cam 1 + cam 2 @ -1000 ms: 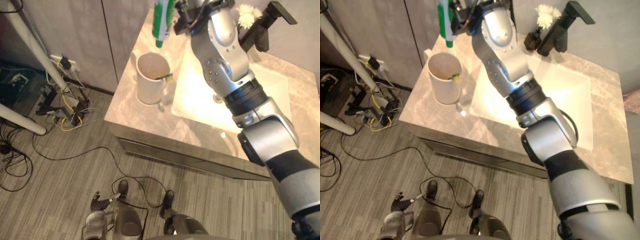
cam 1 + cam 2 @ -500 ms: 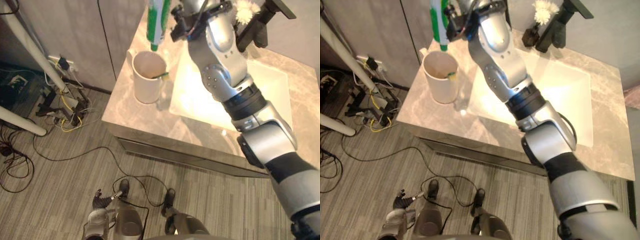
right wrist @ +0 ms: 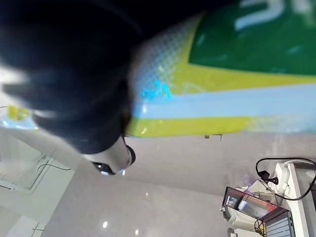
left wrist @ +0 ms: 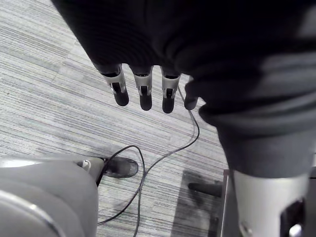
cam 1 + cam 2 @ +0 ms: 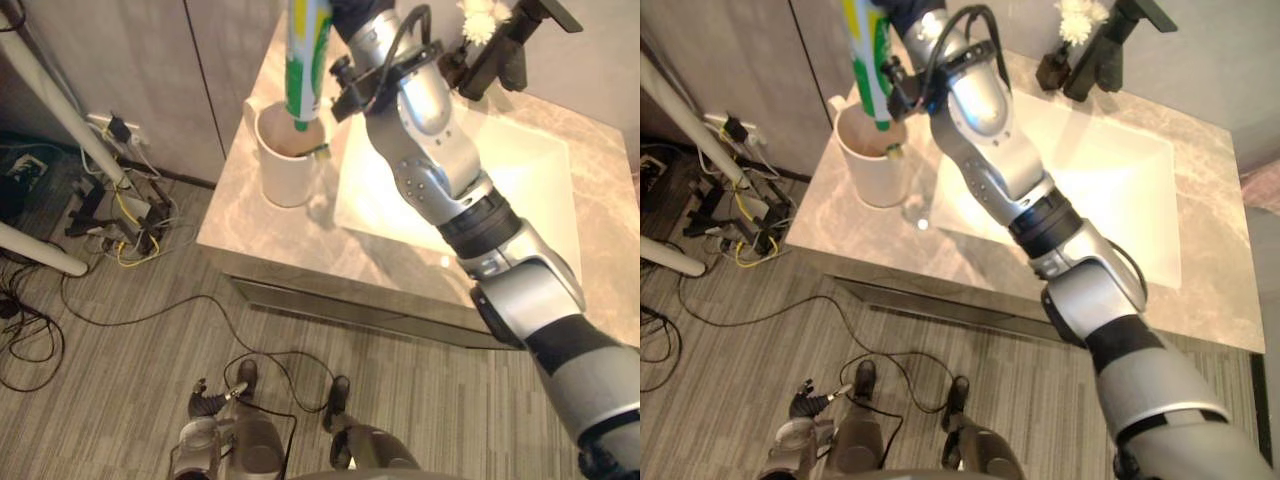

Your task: Organize washtable

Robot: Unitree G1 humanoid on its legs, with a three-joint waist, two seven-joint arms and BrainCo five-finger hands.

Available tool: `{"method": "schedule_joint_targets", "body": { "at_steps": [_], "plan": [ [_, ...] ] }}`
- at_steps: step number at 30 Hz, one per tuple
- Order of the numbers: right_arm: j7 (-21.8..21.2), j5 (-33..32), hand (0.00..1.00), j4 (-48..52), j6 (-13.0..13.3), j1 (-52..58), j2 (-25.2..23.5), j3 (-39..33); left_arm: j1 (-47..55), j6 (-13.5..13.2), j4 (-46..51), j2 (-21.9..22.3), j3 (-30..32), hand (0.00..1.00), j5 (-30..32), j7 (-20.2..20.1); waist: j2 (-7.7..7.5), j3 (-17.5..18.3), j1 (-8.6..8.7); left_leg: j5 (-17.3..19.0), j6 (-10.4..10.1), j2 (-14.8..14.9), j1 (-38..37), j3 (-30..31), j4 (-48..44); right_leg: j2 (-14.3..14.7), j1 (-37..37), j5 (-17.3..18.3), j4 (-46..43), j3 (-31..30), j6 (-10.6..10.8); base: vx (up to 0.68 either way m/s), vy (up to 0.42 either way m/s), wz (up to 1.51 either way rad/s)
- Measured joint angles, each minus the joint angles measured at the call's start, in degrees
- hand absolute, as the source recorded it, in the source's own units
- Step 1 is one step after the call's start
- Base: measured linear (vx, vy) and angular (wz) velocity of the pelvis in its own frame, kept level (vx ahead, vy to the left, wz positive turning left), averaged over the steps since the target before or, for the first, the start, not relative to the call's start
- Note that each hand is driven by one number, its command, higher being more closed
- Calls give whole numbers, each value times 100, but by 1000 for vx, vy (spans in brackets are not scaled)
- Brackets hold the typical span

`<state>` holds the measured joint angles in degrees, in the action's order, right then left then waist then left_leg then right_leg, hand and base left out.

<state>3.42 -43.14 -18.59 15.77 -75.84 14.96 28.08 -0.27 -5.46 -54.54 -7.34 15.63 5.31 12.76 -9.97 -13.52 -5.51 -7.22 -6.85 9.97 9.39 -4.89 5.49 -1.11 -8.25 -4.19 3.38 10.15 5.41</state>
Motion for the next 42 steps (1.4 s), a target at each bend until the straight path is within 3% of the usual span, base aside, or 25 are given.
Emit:
{"method": "schedule_joint_targets", "body": {
  "at_steps": [25, 32, 42],
  "plan": [
    [15, 105, 100, 137, -2, 394, -388, 217, -15, -1, 3, 38, -29, 0, -4, 16, 92, -62, -16, 0, 1, -3, 3, 32, -5, 3, 6, 6, -7, 17, -9, 0, 0, 0],
    [17, 107, 100, 137, -2, 441, -563, 223, -18, -1, -1, 47, -28, 0, -6, 22, 188, -126, -21, -2, 2, -5, 31, 94, -7, 4, 5, 21, -12, 72, -28, 0, 0, 3],
    [14, 105, 100, -34, -16, 635, -611, 245, -97, -7, 2, 151, -29, 0, -7, 114, 249, -166, -128, -2, 2, -10, 76, 183, -10, 3, 0, 36, -30, 134, -35, -1, 5, 4]
  ]
}}
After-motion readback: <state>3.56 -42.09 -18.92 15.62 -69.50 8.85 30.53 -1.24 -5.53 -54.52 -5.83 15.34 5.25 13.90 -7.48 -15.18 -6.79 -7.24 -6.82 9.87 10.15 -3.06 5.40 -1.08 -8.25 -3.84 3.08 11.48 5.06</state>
